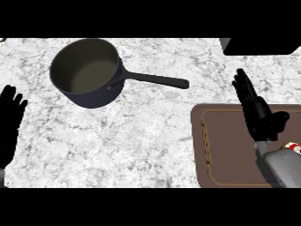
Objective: Pick the cupcake from the tray and place it in the pot
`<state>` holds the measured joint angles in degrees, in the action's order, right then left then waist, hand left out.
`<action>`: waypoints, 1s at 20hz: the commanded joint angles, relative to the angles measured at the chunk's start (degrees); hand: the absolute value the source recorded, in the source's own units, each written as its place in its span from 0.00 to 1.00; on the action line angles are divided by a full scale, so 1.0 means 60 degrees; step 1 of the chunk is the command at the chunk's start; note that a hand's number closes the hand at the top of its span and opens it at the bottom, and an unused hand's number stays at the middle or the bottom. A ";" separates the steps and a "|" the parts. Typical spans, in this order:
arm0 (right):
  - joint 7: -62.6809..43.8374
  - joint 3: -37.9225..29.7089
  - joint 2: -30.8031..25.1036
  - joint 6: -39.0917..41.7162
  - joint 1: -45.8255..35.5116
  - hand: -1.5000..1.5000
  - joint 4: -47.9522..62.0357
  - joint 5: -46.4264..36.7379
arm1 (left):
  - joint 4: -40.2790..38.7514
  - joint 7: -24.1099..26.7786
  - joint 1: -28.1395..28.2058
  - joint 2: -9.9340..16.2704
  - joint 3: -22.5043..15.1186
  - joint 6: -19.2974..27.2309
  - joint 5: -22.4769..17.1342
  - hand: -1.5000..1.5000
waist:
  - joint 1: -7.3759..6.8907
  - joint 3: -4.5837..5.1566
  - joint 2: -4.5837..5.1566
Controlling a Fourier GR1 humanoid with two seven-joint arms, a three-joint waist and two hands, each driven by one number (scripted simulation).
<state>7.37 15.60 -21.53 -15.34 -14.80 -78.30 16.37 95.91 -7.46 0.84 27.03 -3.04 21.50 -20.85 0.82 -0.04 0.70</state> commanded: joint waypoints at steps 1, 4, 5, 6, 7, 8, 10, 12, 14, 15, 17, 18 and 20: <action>-0.0466 -0.0410 -0.0668 0.0511 0.1234 1.00 -0.0895 0.0203 | -0.0499 -0.0181 -0.0354 0.0110 0.0102 -0.0265 0.0395 0.50 | -0.0034 0.0008 -0.0130; -0.1138 -0.1639 -0.2899 0.2535 0.1602 1.00 0.0258 0.1548 | -0.0592 0.0166 0.0526 0.0929 -0.0088 -0.0415 0.1011 0.50 | 0.0172 0.0005 -0.0127; -0.0913 -0.1861 -0.3331 0.2941 0.2027 1.00 0.0756 0.1626 | -0.0889 0.0369 0.0569 0.1181 -0.0073 -0.0507 0.1271 0.50 | 0.0325 -0.0004 -0.0079; -0.1232 -0.2077 -0.3879 0.3409 0.2220 1.00 0.0963 0.1855 | -0.1029 0.0176 0.0366 0.1454 -0.0007 -0.0466 0.1435 0.50 | 0.0527 -0.0007 -0.0063; 0.0122 -0.1292 -0.5366 0.1671 0.1407 1.00 0.0538 -0.1801 | -0.0799 0.0045 0.0546 0.1106 -0.0276 -0.0500 0.1197 0.50 | 0.0425 0.0199 -0.0153; 0.0875 -0.1866 -0.5262 0.0990 0.1882 0.00 0.0858 -0.1862 | -0.0886 0.0073 0.0718 0.1070 -0.0329 -0.0472 0.1265 0.50 | 0.0621 0.0033 -0.0170; 0.2912 -0.2394 -0.4836 0.0672 0.2683 0.00 0.0691 -0.1721 | -0.1181 0.0387 0.0937 0.0880 -0.0444 -0.0561 0.1325 0.50 | 0.0638 -0.0013 -0.0201; 0.4552 -0.3166 -0.4973 0.1306 0.3729 0.00 0.0853 -0.1009 | -0.0932 0.0176 0.0790 0.0834 -0.0645 -0.0361 0.1604 0.50 | 0.0624 -0.0027 -0.0215; 0.5398 -0.3989 -0.5184 0.2084 0.4432 0.00 0.1180 -0.0299 | -0.1102 0.0223 0.0560 0.1115 -0.0361 -0.0888 0.1391 0.50 | 0.0325 -0.0005 -0.0179; 0.5763 -0.4150 -0.5057 0.2342 0.4538 0.00 0.1445 -0.0235 | -0.0880 0.0176 0.0626 0.1100 -0.0476 -0.0918 0.1555 0.50 | 0.0139 -0.0004 -0.0159; 0.5770 -0.4391 -0.5447 0.2936 0.5079 0.00 0.1138 -0.0293 | -0.1418 0.0315 0.0354 0.0927 -0.0399 -0.1155 0.1598 0.50 | 0.0079 0.0008 -0.0144; 0.5222 -0.4483 -0.5955 0.3190 0.5491 0.00 0.0681 -0.0293 | -0.1031 0.0152 0.0616 0.0912 -0.0545 -0.1025 0.1732 0.50 | 0.0090 0.0013 -0.0159; 0.4389 -0.4127 -0.6414 0.3638 0.4562 0.00 0.1125 -0.0662 | -0.0939 -0.0107 0.0209 0.1043 -0.0434 -0.1259 0.1625 0.50 | -0.0087 0.0009 -0.0123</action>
<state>36.05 -8.27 -55.16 1.44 12.43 -71.94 13.22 89.00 -5.69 4.08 32.20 -6.17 15.79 -10.95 1.53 0.00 -0.18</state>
